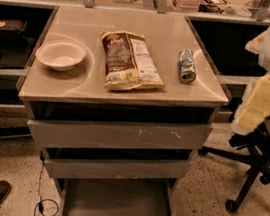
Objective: Place brown chip bag into bottom drawer
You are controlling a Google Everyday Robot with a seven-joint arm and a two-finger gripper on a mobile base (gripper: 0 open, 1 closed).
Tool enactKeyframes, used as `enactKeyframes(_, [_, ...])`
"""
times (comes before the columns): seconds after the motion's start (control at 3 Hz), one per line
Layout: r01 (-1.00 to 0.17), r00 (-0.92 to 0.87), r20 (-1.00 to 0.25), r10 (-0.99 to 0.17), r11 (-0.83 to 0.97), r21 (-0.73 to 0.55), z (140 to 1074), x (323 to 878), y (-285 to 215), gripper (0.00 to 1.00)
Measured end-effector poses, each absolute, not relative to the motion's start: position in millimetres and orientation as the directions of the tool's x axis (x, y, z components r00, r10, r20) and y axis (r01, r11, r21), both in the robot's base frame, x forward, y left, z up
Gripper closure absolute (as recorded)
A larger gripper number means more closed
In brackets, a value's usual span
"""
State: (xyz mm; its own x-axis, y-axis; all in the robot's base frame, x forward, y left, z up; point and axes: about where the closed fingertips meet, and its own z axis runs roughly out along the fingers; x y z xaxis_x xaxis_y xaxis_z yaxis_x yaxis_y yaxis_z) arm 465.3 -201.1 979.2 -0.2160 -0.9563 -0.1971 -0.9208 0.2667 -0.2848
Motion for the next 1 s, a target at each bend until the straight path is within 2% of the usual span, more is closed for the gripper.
enactKeyframes(0.67, [-0.926,-0.15,-0.179,-0.972,0.201,-0.32,995,551,-150,0.0])
enactKeyframes(1.0, [-0.926,-0.15,-0.179,-0.972,0.201,-0.32,995,551,-150,0.0])
